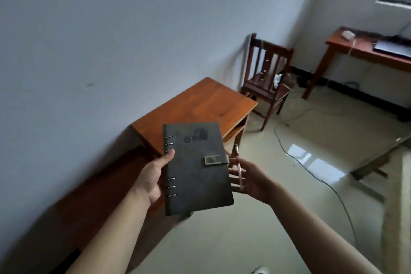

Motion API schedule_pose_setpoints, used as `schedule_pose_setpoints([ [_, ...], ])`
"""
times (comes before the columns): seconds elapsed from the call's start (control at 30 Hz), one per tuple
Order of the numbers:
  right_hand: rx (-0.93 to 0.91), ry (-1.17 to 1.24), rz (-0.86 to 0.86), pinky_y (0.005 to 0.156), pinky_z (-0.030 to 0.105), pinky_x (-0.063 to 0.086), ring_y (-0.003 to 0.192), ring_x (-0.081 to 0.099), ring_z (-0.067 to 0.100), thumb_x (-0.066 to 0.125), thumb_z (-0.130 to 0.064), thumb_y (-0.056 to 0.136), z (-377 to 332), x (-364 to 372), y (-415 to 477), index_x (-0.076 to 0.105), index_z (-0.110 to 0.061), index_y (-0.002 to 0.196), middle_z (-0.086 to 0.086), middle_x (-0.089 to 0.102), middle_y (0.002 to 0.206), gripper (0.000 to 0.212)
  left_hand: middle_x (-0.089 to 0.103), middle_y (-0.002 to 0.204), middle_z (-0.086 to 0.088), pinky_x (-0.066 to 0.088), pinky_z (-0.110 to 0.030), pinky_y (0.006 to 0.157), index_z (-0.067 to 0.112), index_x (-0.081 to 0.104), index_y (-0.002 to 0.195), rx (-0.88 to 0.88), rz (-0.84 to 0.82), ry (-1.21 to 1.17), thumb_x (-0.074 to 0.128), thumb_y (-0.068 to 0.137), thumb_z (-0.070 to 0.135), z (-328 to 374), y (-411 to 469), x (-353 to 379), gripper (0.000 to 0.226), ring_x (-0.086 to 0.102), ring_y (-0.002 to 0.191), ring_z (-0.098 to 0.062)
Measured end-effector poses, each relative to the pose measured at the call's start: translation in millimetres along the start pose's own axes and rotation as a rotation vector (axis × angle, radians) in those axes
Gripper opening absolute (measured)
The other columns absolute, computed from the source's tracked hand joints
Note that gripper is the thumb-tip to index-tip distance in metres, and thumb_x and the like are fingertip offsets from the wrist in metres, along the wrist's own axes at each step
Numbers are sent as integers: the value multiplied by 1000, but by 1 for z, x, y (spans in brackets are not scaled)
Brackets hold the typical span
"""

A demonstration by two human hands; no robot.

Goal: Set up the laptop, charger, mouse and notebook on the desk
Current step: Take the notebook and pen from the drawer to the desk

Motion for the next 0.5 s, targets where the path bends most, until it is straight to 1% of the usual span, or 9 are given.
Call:
schedule_pose_setpoints([
  [0.07, -27, 79, -34, 90, 46, 56, 106, 65, 31, 49, -46, 101, -22, -33, -1, 70, -18, 123, 13, 68, 116, 41, 67, 124, -22, 58, -53, 83, 7, 71, 120, -8, -45, 79, 69, 86, 41, 1, 22, 44, 48, 66, 112, -41],
  [0.1, -38, 104, -47, 91, 47, 55, 109, 62, 32, 45, -47, 103, -33, -48, -2, 70, -20, 125, 14, 66, 119, 42, 67, 124, -22, 58, -53, 83, 6, 71, 120, -13, -55, 112, 69, 86, 40, 0, 33, 63, 48, 66, 112, -41],
  [0.2, -61, 140, -48, 91, 52, 56, 108, 61, 31, 42, -49, 103, -67, -108, -2, 70, -25, 125, 11, 65, 120, 43, 69, 121, -24, 60, -50, 77, 3, 72, 118, -81, -61, 192, 70, 85, 39, -14, 70, 127, 49, 68, 107, -41],
  [0.23, -66, 146, -34, 94, 54, 54, 107, 61, 32, 42, -49, 104, -78, -135, -3, 69, -25, 126, 11, 64, 119, 43, 69, 120, -23, 59, -49, 78, 2, 71, 118, -109, -65, 231, 70, 83, 38, -20, 86, 154, 50, 69, 106, -40],
  [0.27, -65, 144, -15, 95, 55, 53, 105, 61, 32, 40, -49, 104, -87, -154, -3, 69, -26, 125, 10, 65, 118, 43, 68, 122, -23, 58, -50, 83, 3, 70, 120, -122, -56, 264, 69, 83, 39, -23, 98, 172, 52, 69, 106, -39],
  [0.33, -61, 170, 31, 92, 53, 55, 102, 64, 32, 38, -48, 105, -106, -202, -10, 72, -27, 121, 9, 69, 115, 43, 66, 127, -21, 51, -54, 98, 7, 68, 124, -135, -40, 349, 64, 87, 45, -28, 128, 215, 54, 66, 109, -37],
  [0.37, -61, 191, 48, 90, 53, 56, 101, 65, 33, 37, -48, 106, -112, -222, -12, 73, -27, 119, 8, 70, 113, 44, 66, 128, -19, 49, -54, 101, 10, 67, 126, -147, -36, 380, 60, 89, 50, -29, 139, 231, 55, 64, 113, -37],
  [0.43, -58, 239, 64, 91, 55, 56, 103, 65, 34, 37, -48, 106, -125, -263, -17, 74, -27, 116, 9, 71, 113, 45, 67, 128, -16, 53, -51, 95, 18, 63, 129, -210, -58, 414, 52, 91, 61, -38, 164, 264, 58, 61, 119, -36],
  [0.5, -44, 268, 64, 91, 56, 56, 105, 65, 36, 37, -48, 105, -133, -295, -18, 73, -27, 120, 11, 69, 117, 44, 70, 122, -15, 56, -48, 87, 20, 59, 130, -279, -93, 442, 48, 91, 66, -45, 183, 291, 61, 64, 115, -35],
])
Point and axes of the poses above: each hand's wrist, its own y-axis towards the middle knuckle, its own x-axis out of the palm, z = x × y, the point moved 9 cm from there along y, towards the middle knuckle
